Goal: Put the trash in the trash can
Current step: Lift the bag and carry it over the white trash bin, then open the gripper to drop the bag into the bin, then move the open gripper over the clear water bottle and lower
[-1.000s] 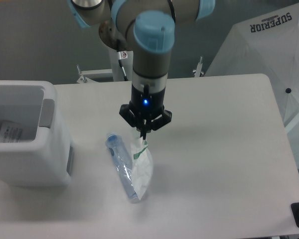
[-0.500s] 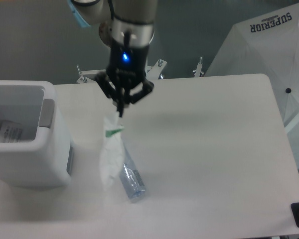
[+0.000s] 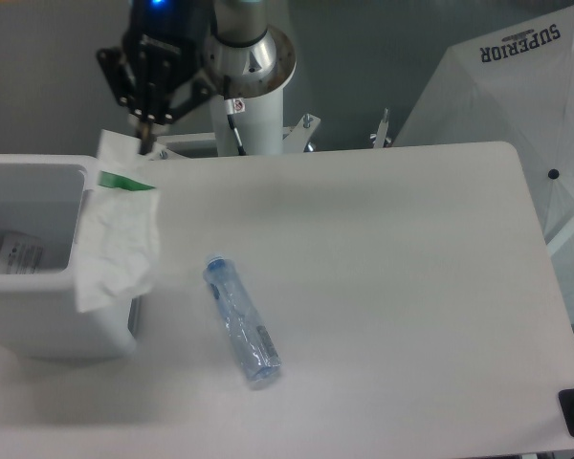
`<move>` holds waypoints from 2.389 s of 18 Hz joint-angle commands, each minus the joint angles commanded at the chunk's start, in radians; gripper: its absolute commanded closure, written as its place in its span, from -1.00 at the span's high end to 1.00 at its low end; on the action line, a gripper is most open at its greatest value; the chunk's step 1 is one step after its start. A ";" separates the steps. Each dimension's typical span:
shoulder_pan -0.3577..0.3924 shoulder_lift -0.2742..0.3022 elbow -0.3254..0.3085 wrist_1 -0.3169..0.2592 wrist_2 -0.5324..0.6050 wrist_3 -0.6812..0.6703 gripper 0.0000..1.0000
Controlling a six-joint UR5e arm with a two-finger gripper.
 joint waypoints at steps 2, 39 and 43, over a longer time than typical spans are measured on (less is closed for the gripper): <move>-0.022 0.008 -0.003 0.002 -0.012 0.000 -1.00; 0.073 -0.087 -0.087 0.034 -0.080 0.035 1.00; 0.168 -0.190 -0.042 0.034 -0.051 -0.029 1.00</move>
